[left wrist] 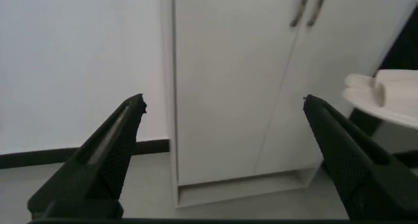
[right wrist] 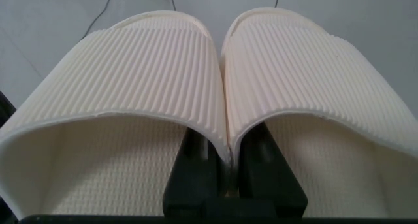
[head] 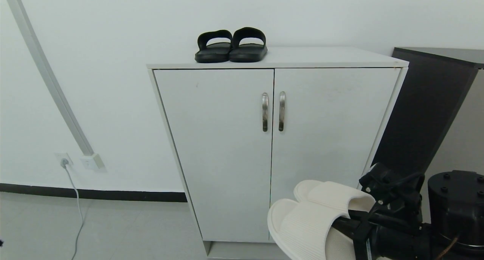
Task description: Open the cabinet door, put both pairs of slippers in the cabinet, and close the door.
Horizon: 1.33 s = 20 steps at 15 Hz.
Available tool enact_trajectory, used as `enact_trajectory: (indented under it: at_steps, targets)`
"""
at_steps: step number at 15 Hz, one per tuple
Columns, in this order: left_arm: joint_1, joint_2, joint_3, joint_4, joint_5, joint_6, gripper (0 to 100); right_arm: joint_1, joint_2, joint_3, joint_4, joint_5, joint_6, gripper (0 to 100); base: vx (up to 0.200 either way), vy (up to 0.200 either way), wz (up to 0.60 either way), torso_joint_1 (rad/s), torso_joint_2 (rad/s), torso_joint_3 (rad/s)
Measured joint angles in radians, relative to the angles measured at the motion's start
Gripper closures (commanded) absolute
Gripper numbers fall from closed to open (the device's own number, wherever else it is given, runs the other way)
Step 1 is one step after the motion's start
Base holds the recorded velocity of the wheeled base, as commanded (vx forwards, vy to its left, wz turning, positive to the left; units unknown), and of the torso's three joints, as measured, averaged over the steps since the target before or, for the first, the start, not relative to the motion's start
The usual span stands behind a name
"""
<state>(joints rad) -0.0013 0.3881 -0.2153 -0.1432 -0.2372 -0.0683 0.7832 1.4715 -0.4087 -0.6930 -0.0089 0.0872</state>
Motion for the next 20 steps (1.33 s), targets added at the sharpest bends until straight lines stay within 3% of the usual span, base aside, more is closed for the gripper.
enact_trajectory:
  at_steps: [4, 7, 9, 12, 16, 20]
  targets:
    - [-0.025, 0.385, -0.051, -0.278, -0.147, -0.009, 0, 0.000, 0.001, 0.002, -0.001, 0.000, 0.001, 100, 0.000, 0.000, 0.00, 0.000, 0.00, 0.000]
    - [-0.112, 0.659, -0.150, -0.449, -0.181, -0.011, 0, -0.002, 0.004, 0.002, -0.001, 0.000, 0.003, 100, 0.000, 0.000, 0.00, 0.000, 0.00, 0.000]
    - [-0.202, 0.819, -0.265, -0.529, -0.181, -0.011, 0, -0.003, 0.004, 0.002, -0.001, 0.000, 0.002, 100, 0.000, 0.000, 0.00, 0.000, 0.00, 0.000]
    - [-0.357, 0.992, -0.429, -0.563, -0.169, -0.017, 0, -0.004, 0.005, 0.004, -0.016, 0.000, 0.003, 100, 0.000, 0.000, 0.00, 0.000, 0.00, 0.000]
    - [-0.534, 1.168, -0.623, -0.563, -0.166, -0.060, 0, -0.004, 0.015, 0.006, -0.019, 0.000, 0.003, 100, 0.000, 0.000, 0.00, 0.000, 0.00, 0.000]
    - [-0.596, 1.296, -0.829, -0.433, -0.197, -0.063, 0, -0.004, 0.017, 0.009, -0.019, 0.000, 0.002, 100, 0.000, 0.000, 0.00, 0.000, 0.00, 0.000]
